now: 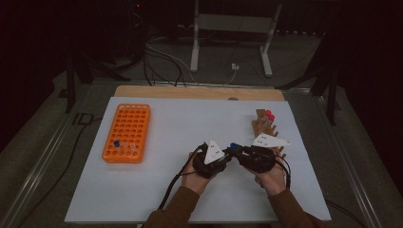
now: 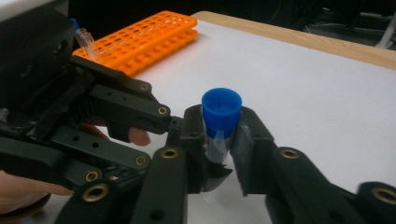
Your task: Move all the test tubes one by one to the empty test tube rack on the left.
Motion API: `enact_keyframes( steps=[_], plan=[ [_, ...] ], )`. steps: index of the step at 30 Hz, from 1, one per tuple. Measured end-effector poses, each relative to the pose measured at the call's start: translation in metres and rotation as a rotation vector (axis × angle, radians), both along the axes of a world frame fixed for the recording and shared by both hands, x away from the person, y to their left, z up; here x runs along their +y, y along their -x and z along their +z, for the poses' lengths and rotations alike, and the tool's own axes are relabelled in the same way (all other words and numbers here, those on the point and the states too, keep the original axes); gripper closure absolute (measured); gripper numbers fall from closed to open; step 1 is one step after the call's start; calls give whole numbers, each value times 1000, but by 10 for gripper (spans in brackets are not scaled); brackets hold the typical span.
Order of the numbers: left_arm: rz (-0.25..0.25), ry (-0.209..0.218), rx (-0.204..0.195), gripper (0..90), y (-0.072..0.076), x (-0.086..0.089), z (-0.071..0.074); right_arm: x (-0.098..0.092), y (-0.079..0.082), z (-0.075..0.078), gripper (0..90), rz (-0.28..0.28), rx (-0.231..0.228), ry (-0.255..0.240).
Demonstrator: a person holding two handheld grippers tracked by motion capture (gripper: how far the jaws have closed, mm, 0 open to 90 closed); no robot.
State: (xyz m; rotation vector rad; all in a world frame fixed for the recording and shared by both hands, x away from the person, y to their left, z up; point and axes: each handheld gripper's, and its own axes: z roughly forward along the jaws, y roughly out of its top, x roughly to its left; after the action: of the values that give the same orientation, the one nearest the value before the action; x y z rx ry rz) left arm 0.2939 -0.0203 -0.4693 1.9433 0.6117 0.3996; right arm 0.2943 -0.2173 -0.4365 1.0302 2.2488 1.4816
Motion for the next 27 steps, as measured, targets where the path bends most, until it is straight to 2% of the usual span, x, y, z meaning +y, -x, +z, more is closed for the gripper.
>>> enact_keyframes(
  steps=[1, 4, 7, 11, 14, 17, 20, 22, 27],
  plan=[
    [4, 0, 2, 774, 0, 1, 0, -1, 0, 1, 675, 2, -2, -13],
    [21, 2, 9, 775, -2, 6, -1, -4, 2, 5, 539, -10, -32, 2],
    [47, 7, 15, 774, -3, 15, -1, -8, 2, 6, 413, -31, -38, -15],
    [72, 15, 23, 775, -2, 30, 0, -13, -1, 4, 271, -68, -46, 24],
    [87, 20, 21, 775, 1, 43, 3, -16, -1, 4, 217, -92, -47, 46],
    [102, 42, 26, 774, 6, 60, 7, -21, -2, 4, 173, -111, -56, 53],
    [125, 54, 16, 774, 12, 79, 11, -26, -3, 4, 133, -124, -55, 39],
    [144, 50, 8, 774, 15, 92, 15, -29, -4, 3, 93, -134, -54, 44],
    [191, 76, -1, 774, 19, 120, 19, -32, -5, 2, 22, -145, -51, 47]
  ],
)
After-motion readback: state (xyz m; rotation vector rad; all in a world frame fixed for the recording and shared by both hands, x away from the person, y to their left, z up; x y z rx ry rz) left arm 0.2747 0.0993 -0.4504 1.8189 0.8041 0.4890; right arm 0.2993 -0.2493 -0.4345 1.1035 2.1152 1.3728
